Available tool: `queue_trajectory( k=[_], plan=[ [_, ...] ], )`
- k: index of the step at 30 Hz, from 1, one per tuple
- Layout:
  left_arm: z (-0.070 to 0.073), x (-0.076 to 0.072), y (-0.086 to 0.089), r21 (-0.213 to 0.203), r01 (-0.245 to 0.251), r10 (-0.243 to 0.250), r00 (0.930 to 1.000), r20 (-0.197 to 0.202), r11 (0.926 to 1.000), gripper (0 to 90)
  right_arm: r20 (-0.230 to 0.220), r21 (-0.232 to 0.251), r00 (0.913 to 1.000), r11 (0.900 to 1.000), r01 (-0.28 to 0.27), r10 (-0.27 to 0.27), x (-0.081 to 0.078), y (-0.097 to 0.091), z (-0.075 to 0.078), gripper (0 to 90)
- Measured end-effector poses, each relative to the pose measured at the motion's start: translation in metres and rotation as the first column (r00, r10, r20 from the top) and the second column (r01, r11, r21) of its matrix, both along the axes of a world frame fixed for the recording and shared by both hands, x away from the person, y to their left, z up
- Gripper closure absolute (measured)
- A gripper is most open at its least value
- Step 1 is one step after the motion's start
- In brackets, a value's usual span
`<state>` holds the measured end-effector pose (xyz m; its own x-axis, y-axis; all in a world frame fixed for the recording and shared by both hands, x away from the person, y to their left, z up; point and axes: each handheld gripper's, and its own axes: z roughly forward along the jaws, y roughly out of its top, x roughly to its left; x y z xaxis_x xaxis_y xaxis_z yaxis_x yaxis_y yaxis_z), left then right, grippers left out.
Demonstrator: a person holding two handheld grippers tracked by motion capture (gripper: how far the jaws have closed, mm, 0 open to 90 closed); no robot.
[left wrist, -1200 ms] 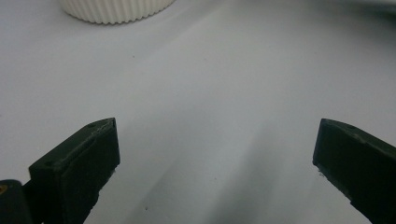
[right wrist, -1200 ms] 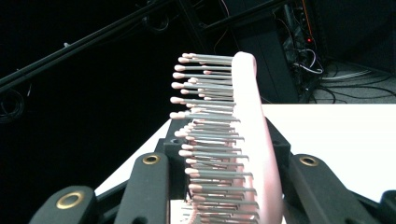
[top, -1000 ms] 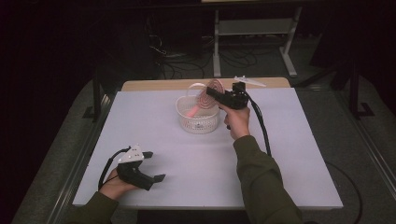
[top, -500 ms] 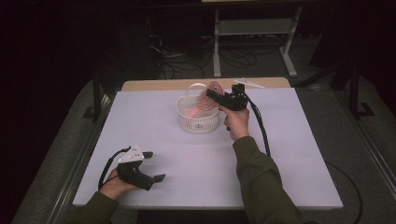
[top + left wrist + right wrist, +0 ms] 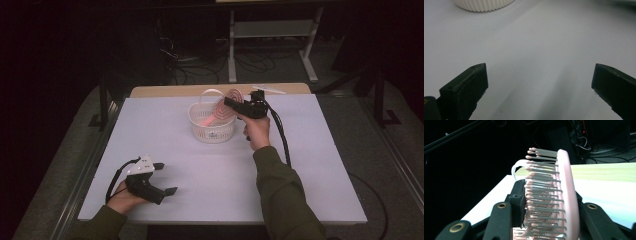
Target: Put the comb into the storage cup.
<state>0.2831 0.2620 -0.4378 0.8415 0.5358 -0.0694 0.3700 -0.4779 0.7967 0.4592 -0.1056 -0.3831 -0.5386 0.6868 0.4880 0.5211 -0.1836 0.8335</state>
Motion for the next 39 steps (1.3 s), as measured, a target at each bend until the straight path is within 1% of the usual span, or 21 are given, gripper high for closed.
queue_trajectory(
  k=[7, 10, 18, 25, 30, 34, 39],
  plan=[
    [-0.001, 0.0, -0.001, 0.003, 0.002, -0.002, 1.0, -0.002, 1.0, 0.3, -0.01, -0.013, 0.9999, 0.9999, 0.004, -0.004, 0.0, -0.002, 0.0, 58.3],
    [-0.001, 0.001, 0.0, 0.002, -0.001, 0.001, 1.0, -0.005, 1.0, 0.3, -0.007, -0.017, 1.0, 0.9998, 0.005, -0.005, 0.0, -0.004, 0.001, 57.6],
    [0.0, 0.001, -0.001, -0.002, -0.008, 0.008, 0.9999, -0.007, 1.0, 0.3, -0.002, -0.063, 0.9999, 0.998, 0.01, -0.01, 0.0, -0.007, 0.002, 53.6],
    [-0.001, 0.002, -0.003, 0.004, -0.007, 0.007, 0.9999, -0.007, 1.0, 0.3, 0.01, -0.117, 0.9996, 0.9928, 0.028, -0.027, -0.002, -0.011, 0.004, 47.5],
    [-0.001, 0.002, -0.002, 0.004, -0.007, 0.007, 0.9999, -0.008, 1.0, 0.3, 0.013, -0.129, 0.9993, 0.9909, 0.038, -0.036, -0.004, -0.013, 0.006, 44.2],
    [-0.002, 0.002, 0.0, 0.004, -0.012, 0.012, 0.9999, -0.012, 0.9999, 0.3, 0.021, -0.153, 0.9994, 0.9877, 0.031, -0.028, -0.005, -0.014, 0.008, 42.6],
    [-0.002, 0.002, 0.0, 0.001, -0.014, 0.014, 0.9998, -0.012, 0.9999, 0.3, 0.019, -0.17, 0.9995, 0.9851, 0.026, -0.024, -0.007, -0.016, 0.009, 38.2]
  ],
)
